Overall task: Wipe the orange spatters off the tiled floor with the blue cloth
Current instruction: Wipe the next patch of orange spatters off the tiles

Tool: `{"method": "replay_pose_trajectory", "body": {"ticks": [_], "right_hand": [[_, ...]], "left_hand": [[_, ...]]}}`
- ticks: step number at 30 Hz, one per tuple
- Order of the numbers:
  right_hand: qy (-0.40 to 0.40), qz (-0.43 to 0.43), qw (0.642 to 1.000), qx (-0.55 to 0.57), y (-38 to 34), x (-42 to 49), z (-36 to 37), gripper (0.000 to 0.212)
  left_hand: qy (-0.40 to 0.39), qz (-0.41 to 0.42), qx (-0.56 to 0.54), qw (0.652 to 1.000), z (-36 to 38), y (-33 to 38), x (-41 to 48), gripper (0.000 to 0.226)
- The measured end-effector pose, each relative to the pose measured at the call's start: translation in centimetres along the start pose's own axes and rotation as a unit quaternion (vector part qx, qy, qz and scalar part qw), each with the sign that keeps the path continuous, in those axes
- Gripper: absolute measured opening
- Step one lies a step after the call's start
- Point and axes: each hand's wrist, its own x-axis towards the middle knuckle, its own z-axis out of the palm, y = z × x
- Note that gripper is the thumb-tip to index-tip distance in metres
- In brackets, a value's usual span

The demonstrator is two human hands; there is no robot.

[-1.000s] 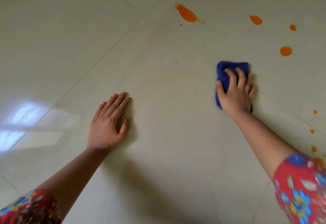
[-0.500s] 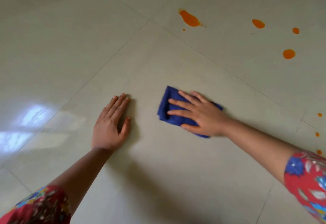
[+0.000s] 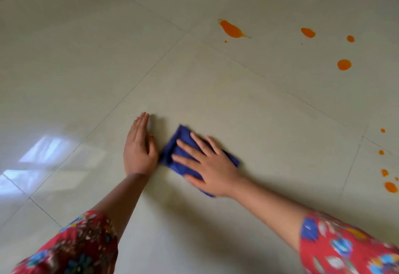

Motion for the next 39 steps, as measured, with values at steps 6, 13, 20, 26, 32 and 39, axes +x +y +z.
{"method": "replay_pose_trajectory", "body": {"ticks": [6, 13, 20, 26, 32, 39], "right_hand": [[-0.046, 0.152, 0.986, -0.042, 13.7, -8.6, -1.4, 0.058], [-0.011, 0.259, 0.966, 0.011, 6.0, -1.2, -0.7, 0.064], [-0.033, 0.070, 0.997, -0.030, 0.9, -16.7, 0.5, 0.059], [-0.032, 0.472, 0.880, 0.036, 8.4, -16.2, -0.9, 0.072], [-0.071, 0.286, 0.955, 0.008, 0.7, -14.4, 0.0, 0.067], [-0.170, 0.430, 0.886, 0.017, 5.5, -23.4, -2.2, 0.059]], "left_hand": [[-0.077, 0.122, 0.092, 0.985, 0.1, 0.3, -0.2, 0.054], [-0.109, 0.147, 0.113, 0.977, 0.2, 0.2, -0.1, 0.052], [-0.154, 0.202, 0.102, 0.962, 0.2, 1.2, -1.2, 0.050], [-0.231, 0.229, 0.028, 0.945, 3.7, 6.0, -4.5, 0.051], [-0.282, 0.242, 0.004, 0.928, 5.5, 8.4, -5.1, 0.053], [-0.316, 0.231, 0.026, 0.920, 4.2, 8.7, -6.2, 0.057]]}}
